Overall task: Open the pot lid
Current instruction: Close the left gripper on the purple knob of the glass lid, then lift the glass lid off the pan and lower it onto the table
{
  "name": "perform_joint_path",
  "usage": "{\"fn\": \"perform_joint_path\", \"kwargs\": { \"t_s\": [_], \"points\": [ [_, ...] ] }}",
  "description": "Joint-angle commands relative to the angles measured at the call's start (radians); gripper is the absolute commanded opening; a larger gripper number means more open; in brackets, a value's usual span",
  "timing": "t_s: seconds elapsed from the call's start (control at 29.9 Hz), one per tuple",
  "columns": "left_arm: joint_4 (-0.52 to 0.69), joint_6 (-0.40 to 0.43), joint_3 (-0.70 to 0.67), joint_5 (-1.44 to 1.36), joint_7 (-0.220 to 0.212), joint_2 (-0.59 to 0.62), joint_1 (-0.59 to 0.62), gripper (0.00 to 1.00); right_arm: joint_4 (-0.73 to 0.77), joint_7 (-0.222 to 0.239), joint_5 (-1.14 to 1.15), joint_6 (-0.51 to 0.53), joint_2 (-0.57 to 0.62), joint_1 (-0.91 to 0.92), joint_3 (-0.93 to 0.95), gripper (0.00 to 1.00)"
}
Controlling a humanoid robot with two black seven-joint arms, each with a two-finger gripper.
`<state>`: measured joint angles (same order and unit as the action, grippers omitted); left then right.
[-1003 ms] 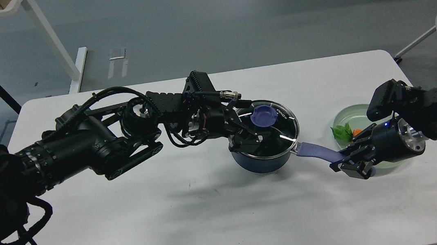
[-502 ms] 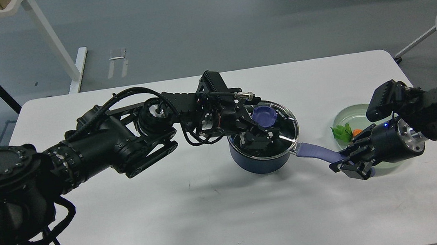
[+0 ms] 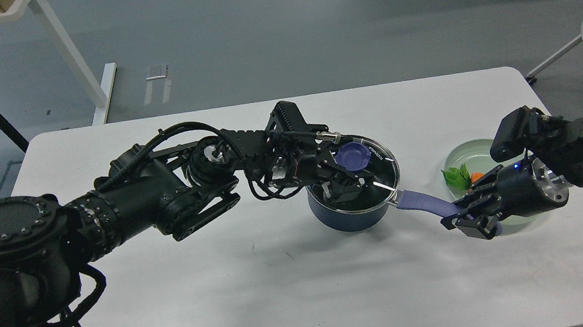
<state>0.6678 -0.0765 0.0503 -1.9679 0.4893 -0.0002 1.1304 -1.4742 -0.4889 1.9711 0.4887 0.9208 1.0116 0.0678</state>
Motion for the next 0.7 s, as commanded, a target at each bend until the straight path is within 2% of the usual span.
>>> {"fn": "perform_joint_path", "kwargs": {
  "t_s": [0.0,0.03,0.07,0.13,0.4,0.67],
  "points": [
    [-0.016,-0.011,0.003,0.001,-0.001,0.0,0.002,0.64,0.0,0.0,0.0,0.0,0.001,-0.001,0.0,0.31],
    [-0.016,-0.011,0.003,0.001,-0.001,0.0,0.002,0.62,0.0,0.0,0.0,0.0,0.001,-0.002,0.0,0.31],
    [-0.016,-0.011,0.006,0.0,-0.001,0.0,0.003,0.48,0.0,0.0,0.0,0.0,0.001,-0.002,0.0,0.31],
    [-0.016,-0.011,0.008,0.001,-0.001,0.0,0.005,0.39,0.0,0.0,0.0,0.0,0.001,-0.002,0.0,0.31],
    [0.039,-0.012,0.016,0.017,-0.001,0.014,0.02,0.37,0.0,0.0,0.0,0.0,0.001,-0.002,0.001,0.31],
    [0.274,-0.008,0.017,0.099,-0.001,0.328,0.103,0.37,0.002,0.0,0.0,0.0,0.004,-0.002,0.001,0.31]
  ]
}}
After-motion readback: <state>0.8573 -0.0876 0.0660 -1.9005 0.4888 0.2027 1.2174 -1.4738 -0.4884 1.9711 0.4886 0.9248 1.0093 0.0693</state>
